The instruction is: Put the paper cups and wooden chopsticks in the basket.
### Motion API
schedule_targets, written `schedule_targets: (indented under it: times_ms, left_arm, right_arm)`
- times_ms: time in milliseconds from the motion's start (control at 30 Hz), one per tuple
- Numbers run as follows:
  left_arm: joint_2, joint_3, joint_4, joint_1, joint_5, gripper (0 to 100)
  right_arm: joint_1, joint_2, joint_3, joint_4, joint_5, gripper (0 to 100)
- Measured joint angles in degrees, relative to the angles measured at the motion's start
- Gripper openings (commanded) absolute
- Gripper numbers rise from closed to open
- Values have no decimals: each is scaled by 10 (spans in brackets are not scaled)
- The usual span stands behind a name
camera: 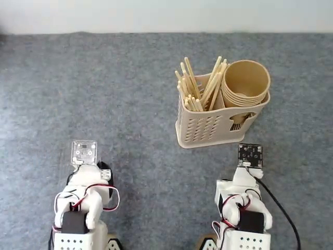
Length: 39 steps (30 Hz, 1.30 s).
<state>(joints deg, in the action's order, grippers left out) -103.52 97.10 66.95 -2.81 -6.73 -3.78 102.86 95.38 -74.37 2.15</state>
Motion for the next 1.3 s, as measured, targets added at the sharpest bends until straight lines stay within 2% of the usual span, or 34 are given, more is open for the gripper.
schedule_targets:
  times_ms: [300,600,1300]
  left_arm:
    - [0,0,47,0,61,13]
    - [0,0,51,-58,63,13]
    - [0,0,51,-63,63,13]
  right_arm:
    - [1,0,0,-4,18,9]
    - [1,0,0,-4,18,9]
    - [1,0,0,-4,18,9]
